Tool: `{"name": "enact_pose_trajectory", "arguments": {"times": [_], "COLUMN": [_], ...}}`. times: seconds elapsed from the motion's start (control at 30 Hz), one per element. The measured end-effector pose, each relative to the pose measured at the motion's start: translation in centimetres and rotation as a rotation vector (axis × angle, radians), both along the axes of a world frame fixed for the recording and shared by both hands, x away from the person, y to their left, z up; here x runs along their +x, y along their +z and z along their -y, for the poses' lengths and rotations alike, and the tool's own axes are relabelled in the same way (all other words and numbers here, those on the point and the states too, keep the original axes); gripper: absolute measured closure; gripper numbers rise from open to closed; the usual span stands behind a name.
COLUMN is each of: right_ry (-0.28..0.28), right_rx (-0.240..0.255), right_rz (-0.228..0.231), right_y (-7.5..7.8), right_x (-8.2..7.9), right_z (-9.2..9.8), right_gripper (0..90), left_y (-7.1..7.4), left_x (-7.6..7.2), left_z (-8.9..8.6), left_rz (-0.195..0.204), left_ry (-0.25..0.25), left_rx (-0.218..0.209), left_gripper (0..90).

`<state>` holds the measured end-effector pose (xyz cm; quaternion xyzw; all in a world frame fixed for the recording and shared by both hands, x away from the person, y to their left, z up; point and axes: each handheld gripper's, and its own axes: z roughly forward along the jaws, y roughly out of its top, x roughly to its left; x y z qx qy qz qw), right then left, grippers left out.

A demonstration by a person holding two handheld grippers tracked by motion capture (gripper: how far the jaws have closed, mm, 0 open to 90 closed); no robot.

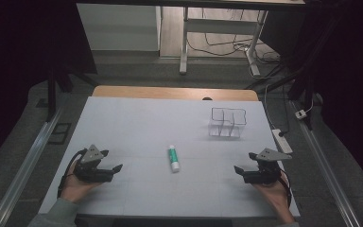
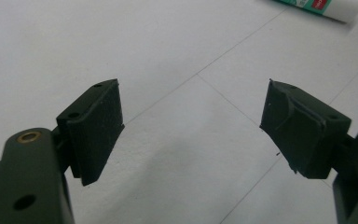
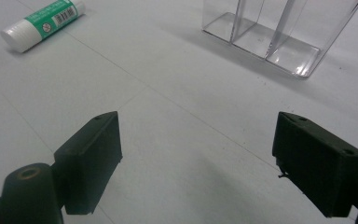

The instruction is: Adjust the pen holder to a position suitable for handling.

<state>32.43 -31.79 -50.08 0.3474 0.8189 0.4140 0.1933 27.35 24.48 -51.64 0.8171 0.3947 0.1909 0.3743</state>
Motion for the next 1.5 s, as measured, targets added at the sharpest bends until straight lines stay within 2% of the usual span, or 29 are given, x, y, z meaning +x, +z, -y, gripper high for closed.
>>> {"name": "enact_pose_trajectory", "arguments": {"times": [0.33, 0.6, 0.67, 0.8, 0.97, 1.1, 1.3, 1.37, 1.5], "right_ry": [-0.007, -0.030, -0.049, -0.091, -0.144, -0.178, -0.235, -0.253, -0.273], "right_rx": [-0.012, -0.017, 0.000, 0.000, 0.018, -0.027, -0.021, -0.041, -0.049], "right_rz": [-0.002, -0.010, -0.007, -0.011, -0.021, -0.034, -0.041, -0.045, -0.062], "right_y": [0.4, 1.0, 1.4, 2.1, 2.1, 1.6, 1.4, 1.2, 0.8], "right_x": [0.6, 1.8, 2.2, 3.0, 3.9, 4.8, 6.2, 6.6, 7.3], "right_z": [-0.7, -1.5, -1.5, -1.4, -1.0, -0.9, -0.5, -0.4, -0.2], "right_gripper": [18.9, 20.7, 21.6, 22.4, 26.1, 26.9, 29.3, 30.1, 31.8], "left_y": [-0.1, -0.1, -0.1, -0.2, -0.2, -0.2, -0.3, -0.3, -0.4], "left_x": [0.0, 0.0, -0.1, -0.1, 0.0, 0.0, 0.0, 0.0, -0.1], "left_z": [0.2, 0.3, 0.3, 0.4, 0.3, 0.3, 0.3, 0.3, 0.4], "left_rz": [-0.002, -0.007, -0.010, -0.009, -0.010, -0.009, -0.010, -0.012, -0.012], "left_ry": [0.000, -0.007, -0.008, -0.010, -0.007, -0.002, -0.002, -0.002, -0.006], "left_rx": [0.014, 0.021, 0.018, 0.018, 0.020, 0.016, 0.024, 0.028, 0.034], "left_gripper": [20.3, 20.2, 19.9, 19.9, 19.8, 19.8, 19.8, 19.8, 19.8]}}
